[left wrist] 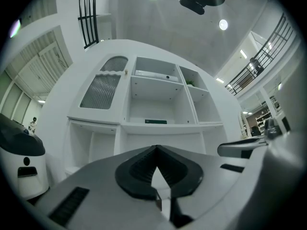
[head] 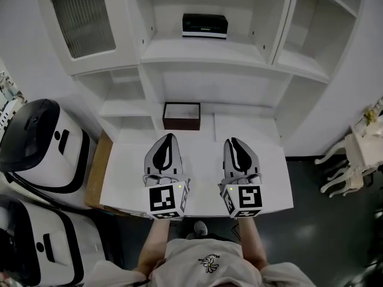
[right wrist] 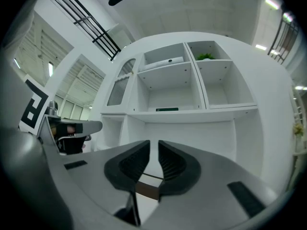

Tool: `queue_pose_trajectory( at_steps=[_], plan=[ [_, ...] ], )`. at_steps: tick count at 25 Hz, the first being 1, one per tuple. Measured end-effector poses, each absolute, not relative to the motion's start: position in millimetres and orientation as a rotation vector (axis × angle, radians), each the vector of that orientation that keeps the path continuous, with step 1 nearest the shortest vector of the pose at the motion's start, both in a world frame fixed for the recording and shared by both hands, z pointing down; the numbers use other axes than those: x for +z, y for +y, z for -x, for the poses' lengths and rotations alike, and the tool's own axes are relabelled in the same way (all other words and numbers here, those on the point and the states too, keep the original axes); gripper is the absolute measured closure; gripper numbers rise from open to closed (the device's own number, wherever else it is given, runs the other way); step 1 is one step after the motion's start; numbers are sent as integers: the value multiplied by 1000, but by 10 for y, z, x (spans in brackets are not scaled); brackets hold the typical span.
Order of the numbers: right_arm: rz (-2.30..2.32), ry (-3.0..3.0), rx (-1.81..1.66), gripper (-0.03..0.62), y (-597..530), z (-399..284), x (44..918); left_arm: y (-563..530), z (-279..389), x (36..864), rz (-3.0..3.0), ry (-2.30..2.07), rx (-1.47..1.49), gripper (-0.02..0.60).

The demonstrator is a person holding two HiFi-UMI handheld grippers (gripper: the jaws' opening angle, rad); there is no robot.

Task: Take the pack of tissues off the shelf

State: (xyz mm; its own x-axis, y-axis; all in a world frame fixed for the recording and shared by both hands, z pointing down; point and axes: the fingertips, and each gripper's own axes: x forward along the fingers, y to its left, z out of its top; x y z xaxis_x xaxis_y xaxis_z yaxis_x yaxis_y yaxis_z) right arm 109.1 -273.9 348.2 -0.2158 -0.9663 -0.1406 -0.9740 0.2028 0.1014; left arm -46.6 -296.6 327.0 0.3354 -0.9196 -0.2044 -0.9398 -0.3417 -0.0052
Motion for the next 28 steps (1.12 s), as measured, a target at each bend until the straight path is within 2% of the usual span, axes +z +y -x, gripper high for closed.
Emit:
queue_pose_trajectory(
  at_steps=[1, 4, 8, 15, 19, 28],
  plan=[
    [1916, 2413, 243, 519, -2766, -1086, 3489, -2981, 449, 3273, 2468, 1724, 249, 581],
    [1855, 2425, 160, 251, -2871, -1085, 3518, -3029, 407, 3271, 2474, 1718, 247, 581],
    [1806, 2393, 94, 50, -2949, -1121, 3543, -3080, 358, 3277, 2484, 1707, 242, 581],
    [1768, 2382, -8, 40, -2993, -1201, 3554, -3139, 297, 3289, 2495, 1699, 231, 581],
    [1742, 2480, 57, 42, -3050, -1169, 3366, -3179, 289, 3275, 2489, 1697, 218, 581],
    [1545, 2557, 381, 42, -3582, -1087, 1703, -3263, 353, 3269, 2467, 1728, 207, 581]
  ],
)
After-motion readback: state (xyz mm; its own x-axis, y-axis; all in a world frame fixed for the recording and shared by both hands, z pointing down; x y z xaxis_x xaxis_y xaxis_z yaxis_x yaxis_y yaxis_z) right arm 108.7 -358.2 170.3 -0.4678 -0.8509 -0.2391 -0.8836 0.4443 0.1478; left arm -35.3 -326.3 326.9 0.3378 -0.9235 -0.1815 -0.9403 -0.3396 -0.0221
